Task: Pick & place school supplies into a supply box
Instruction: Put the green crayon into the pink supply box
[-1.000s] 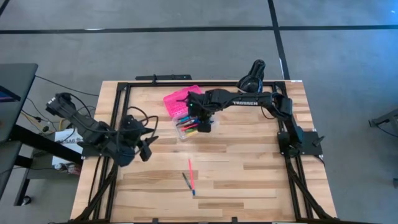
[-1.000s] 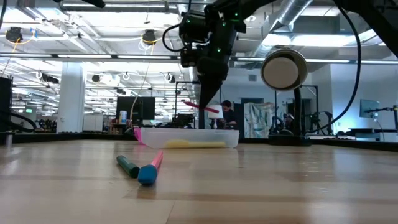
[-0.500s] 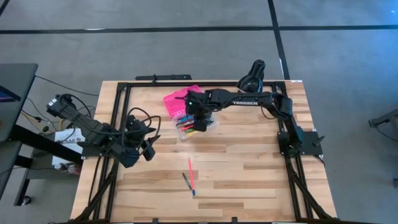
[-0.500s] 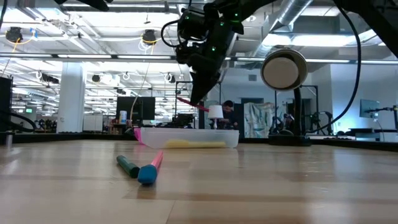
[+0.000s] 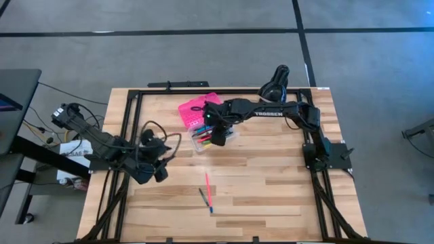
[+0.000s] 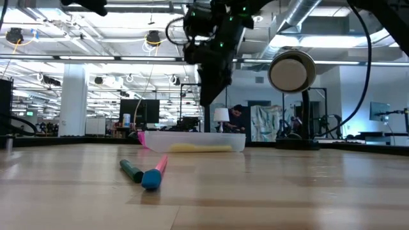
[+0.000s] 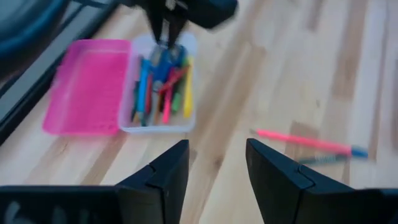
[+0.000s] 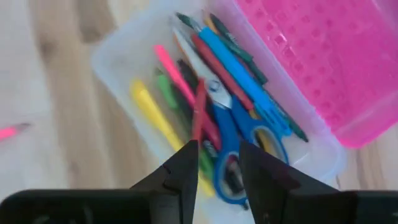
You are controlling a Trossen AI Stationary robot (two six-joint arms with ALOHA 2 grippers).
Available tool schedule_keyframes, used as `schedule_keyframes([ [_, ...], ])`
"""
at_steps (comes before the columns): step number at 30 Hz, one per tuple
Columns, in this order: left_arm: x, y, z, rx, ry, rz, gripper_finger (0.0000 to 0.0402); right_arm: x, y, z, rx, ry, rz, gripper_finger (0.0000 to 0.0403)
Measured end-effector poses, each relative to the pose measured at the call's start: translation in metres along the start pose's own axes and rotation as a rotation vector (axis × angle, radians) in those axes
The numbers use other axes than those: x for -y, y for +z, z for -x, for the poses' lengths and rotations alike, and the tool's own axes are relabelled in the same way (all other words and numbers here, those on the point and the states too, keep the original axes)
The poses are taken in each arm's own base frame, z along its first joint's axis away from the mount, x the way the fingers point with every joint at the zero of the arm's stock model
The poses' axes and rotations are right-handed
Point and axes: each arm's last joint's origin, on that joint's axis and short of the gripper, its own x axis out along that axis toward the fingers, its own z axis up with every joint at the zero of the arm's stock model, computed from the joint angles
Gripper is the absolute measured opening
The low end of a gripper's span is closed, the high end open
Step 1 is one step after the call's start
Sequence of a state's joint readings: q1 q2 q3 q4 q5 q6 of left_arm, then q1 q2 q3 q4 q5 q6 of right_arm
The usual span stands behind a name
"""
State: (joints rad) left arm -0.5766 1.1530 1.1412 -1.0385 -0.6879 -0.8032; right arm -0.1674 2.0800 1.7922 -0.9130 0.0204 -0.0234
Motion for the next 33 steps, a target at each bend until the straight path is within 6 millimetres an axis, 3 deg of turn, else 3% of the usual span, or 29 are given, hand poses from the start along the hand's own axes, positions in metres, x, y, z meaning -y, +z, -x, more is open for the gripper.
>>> schedule_keyframes([
  [6, 0.017, -0.004, -0.015, -0.078, -0.045, -0.217, 0.0154, -0.037, -0.003, 0.008, -0.01, 0.025, -0.024, 0.0108],
  [17, 0.031, 0.001, -0.044, -0.183, -0.26, -0.561, 0.0154, -0.091, -0.02, 0.013, -0.096, -0.067, -0.284, 0.0108],
  [27, 0.022, -0.01, -0.086, -0.181, -0.492, -0.64, 0.0154, -0.144, -0.045, 0.023, -0.106, -0.228, -0.447, 0.0108],
  [33, 0.019, -0.025, -0.102, -0.147, -0.507, -0.674, 0.0154, -0.17, -0.07, 0.05, -0.079, -0.36, -0.551, 0.0108],
])
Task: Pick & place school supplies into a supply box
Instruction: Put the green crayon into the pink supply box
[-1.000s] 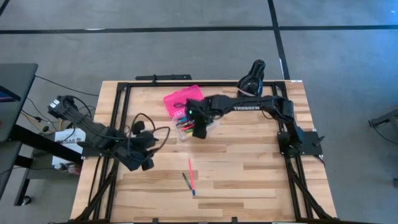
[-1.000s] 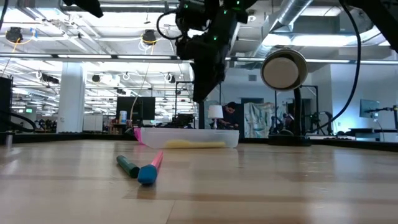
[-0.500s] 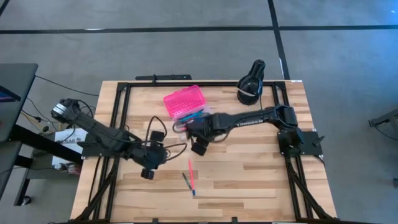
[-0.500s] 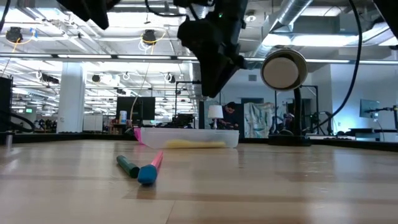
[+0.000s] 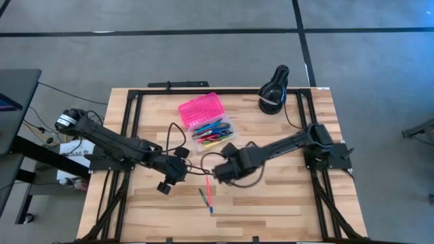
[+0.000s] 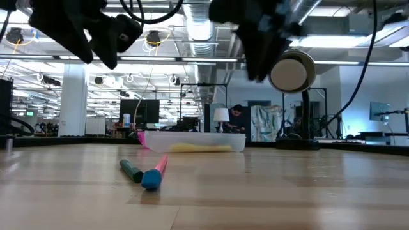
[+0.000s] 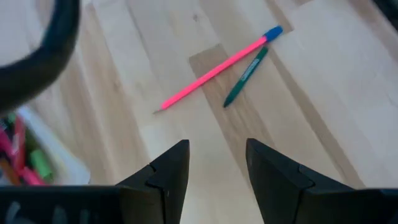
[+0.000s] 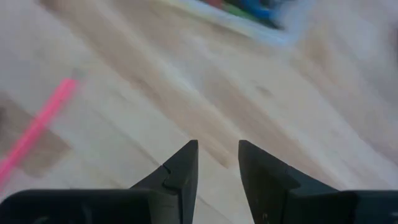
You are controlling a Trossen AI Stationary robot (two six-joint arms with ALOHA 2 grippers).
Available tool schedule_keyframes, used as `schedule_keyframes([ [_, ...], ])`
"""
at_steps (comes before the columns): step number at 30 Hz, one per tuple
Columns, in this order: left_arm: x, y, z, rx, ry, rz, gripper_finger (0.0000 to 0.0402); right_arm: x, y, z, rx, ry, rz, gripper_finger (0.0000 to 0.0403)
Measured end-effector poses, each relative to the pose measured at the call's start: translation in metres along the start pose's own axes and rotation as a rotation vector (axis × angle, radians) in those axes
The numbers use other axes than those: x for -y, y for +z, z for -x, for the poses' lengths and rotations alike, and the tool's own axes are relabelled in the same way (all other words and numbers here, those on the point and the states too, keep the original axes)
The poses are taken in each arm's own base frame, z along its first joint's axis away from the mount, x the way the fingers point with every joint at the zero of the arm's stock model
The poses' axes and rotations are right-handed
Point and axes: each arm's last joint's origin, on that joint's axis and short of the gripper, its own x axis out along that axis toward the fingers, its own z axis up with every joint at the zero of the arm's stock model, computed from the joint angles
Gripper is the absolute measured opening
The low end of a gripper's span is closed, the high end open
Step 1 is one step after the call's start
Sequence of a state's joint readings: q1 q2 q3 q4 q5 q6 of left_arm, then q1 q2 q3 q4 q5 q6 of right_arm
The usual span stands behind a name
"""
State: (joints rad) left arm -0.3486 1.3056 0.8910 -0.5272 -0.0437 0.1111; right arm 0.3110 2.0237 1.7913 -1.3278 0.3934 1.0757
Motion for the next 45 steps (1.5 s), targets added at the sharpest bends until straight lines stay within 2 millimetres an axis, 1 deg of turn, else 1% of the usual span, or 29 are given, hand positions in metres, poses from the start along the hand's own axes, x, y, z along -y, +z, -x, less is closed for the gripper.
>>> schedule_keyframes([
  [4, 0.001, -0.001, -0.008, 0.074, -0.031, -0.015, 0.0154, 0.009, -0.02, 0.025, 0.049, -0.056, -0.059, 0.0108],
  [7, 0.002, -0.004, -0.015, 0.111, -0.044, -0.034, 0.0154, 0.016, -0.032, 0.046, 0.103, -0.045, -0.09, 0.0108],
  [11, 0.003, -0.002, -0.027, 0.143, -0.047, -0.059, 0.0154, 0.029, -0.046, 0.072, 0.184, -0.035, -0.154, 0.0108],
  [16, 0.005, 0.002, -0.052, 0.161, -0.105, -0.071, 0.0154, 0.041, -0.063, 0.098, 0.3, 0.017, -0.221, 0.0108],
  [18, 0.006, 0.001, -0.062, 0.148, -0.13, -0.071, 0.0154, 0.045, -0.071, 0.105, 0.339, 0.044, -0.236, 0.0108],
  [20, 0.007, 0.0, -0.072, 0.146, -0.147, -0.071, 0.0154, 0.048, -0.079, 0.109, 0.369, 0.066, -0.261, 0.0108],
  [24, 0.009, -0.004, -0.091, 0.117, -0.157, -0.07, 0.0153, 0.048, -0.093, 0.11, 0.378, 0.078, -0.284, 0.0108],
  [28, 0.01, -0.008, -0.111, 0.103, -0.181, -0.067, 0.0153, 0.046, -0.105, 0.106, 0.376, 0.078, -0.301, 0.0108],
  [31, 0.012, -0.011, -0.122, 0.09, -0.202, -0.063, 0.0153, 0.046, -0.115, 0.101, 0.367, 0.075, -0.333, 0.0108],
  [37, 0.012, -0.012, -0.128, 0.09, -0.202, -0.062, 0.0153, 0.044, -0.13, 0.103, 0.368, 0.101, -0.347, 0.0108],
  [45, 0.01, -0.008, -0.128, 0.132, -0.176, -0.126, 0.0153, 0.044, -0.133, 0.105, 0.368, 0.11, -0.351, 0.0108],
])
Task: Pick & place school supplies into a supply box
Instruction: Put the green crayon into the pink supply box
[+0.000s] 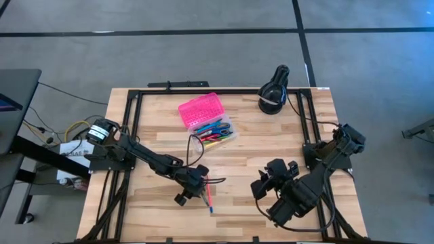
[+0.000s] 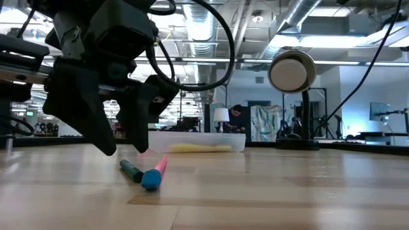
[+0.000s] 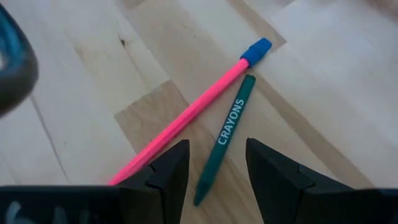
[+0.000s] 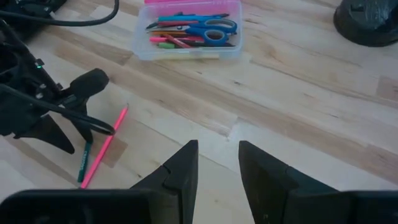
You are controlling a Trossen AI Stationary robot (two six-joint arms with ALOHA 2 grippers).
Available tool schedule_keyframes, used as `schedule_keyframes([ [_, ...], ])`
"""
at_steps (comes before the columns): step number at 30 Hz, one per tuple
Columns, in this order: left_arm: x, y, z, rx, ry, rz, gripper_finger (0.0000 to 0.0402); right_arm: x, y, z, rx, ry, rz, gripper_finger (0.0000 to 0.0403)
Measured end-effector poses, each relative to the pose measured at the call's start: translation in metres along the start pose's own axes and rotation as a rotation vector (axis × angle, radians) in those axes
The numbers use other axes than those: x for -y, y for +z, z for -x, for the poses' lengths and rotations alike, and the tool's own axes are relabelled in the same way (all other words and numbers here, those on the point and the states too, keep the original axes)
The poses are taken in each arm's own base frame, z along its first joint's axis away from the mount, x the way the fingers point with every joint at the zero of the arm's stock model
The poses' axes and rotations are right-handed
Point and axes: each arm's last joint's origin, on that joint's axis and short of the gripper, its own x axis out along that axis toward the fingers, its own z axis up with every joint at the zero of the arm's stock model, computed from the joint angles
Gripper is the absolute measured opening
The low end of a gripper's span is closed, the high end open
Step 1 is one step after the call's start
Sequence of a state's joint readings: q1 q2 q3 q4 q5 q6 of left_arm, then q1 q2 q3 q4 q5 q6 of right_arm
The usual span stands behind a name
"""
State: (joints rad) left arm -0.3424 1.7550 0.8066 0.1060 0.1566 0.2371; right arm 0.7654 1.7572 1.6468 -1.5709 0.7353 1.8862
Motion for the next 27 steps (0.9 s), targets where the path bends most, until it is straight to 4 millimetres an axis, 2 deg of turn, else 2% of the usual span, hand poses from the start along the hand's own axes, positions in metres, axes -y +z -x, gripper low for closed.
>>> schedule_keyframes([
  [6, -0.004, -0.003, -0.004, 0.0, -0.006, -0.02, 0.0153, 0.0, 0.001, -0.001, 0.004, -0.002, -0.002, 0.0108],
  [13, -0.008, -0.015, -0.019, -0.028, -0.071, 0.068, 0.0153, -0.001, 0.004, -0.004, 0.006, -0.01, -0.004, 0.0108],
  [18, -0.008, -0.016, -0.02, -0.04, -0.054, 0.075, 0.0151, -0.001, 0.004, -0.003, 0.002, -0.01, -0.003, 0.0108],
  [27, -0.007, -0.02, -0.02, -0.086, -0.069, 0.14, 0.008, -0.001, 0.005, -0.004, 0.002, -0.014, 0.013, 0.0108],
])
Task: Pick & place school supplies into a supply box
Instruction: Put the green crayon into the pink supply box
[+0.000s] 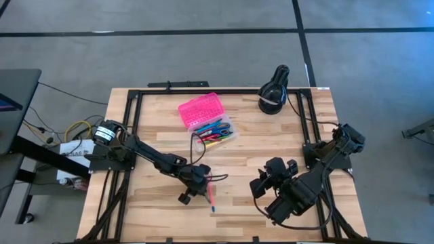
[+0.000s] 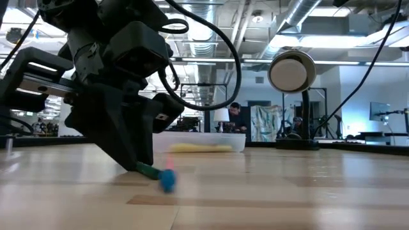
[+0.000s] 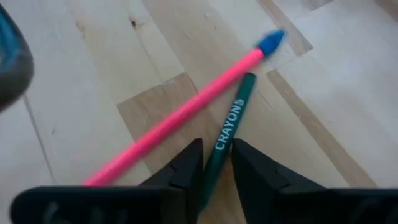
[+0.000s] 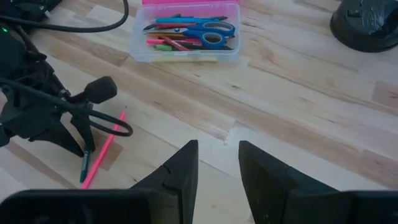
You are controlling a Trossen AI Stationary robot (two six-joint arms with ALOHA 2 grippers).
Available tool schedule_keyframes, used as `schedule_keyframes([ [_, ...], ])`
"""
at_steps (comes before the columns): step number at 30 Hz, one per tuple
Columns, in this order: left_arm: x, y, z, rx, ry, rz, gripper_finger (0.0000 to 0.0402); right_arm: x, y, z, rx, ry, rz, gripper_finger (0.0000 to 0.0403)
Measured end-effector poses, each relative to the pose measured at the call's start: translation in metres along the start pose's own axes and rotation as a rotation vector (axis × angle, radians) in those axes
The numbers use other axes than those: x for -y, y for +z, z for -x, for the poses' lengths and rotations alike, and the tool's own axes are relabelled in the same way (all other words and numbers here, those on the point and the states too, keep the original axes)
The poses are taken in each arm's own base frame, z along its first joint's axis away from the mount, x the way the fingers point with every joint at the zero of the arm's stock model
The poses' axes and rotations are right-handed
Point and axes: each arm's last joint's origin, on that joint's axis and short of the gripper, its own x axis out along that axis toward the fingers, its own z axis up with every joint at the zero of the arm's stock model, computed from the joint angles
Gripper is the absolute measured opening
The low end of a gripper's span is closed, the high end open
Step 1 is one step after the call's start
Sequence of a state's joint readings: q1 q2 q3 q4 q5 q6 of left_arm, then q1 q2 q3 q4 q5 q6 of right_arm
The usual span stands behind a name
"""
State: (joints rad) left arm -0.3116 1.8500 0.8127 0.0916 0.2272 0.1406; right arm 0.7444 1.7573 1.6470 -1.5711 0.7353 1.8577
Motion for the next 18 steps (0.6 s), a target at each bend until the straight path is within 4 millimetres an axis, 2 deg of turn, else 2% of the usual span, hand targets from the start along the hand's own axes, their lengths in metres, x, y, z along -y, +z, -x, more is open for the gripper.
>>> schedule_keyframes([
  [10, 0.0019, -0.0054, 0.0015, -0.062, -0.034, 0.055, 0.003, -0.0011, 0.006, -0.0054, 0.002, -0.017, 0.014, 0.0108],
  [18, 0.0027, -0.0066, 0.0022, -0.086, -0.021, 0.203, 0.0027, -0.0011, 0.0063, -0.0071, -0.049, -0.037, -0.008, 0.0108],
])
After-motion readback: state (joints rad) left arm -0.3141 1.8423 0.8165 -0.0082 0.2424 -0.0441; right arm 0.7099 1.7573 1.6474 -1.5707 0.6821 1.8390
